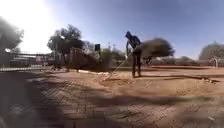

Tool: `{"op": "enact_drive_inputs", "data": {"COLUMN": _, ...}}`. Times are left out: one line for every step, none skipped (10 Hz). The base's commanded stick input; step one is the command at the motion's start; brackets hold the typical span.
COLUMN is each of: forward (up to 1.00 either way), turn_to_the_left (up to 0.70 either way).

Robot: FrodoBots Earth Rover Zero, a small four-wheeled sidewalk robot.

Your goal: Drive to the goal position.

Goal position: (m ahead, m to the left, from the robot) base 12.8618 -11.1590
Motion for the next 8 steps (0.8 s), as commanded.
{"op": "enact_drive_inputs", "data": {"forward": 0.00, "turn_to_the_left": 0.00}}
{"op": "enact_drive_inputs", "data": {"forward": 0.00, "turn_to_the_left": -0.04}}
{"op": "enact_drive_inputs", "data": {"forward": 0.00, "turn_to_the_left": -0.24}}
{"op": "enact_drive_inputs", "data": {"forward": 0.00, "turn_to_the_left": -0.43}}
{"op": "enact_drive_inputs", "data": {"forward": 0.00, "turn_to_the_left": -0.26}}
{"op": "enact_drive_inputs", "data": {"forward": 0.00, "turn_to_the_left": -0.06}}
{"op": "enact_drive_inputs", "data": {"forward": 0.00, "turn_to_the_left": 0.00}}
{"op": "enact_drive_inputs", "data": {"forward": 0.00, "turn_to_the_left": 0.00}}
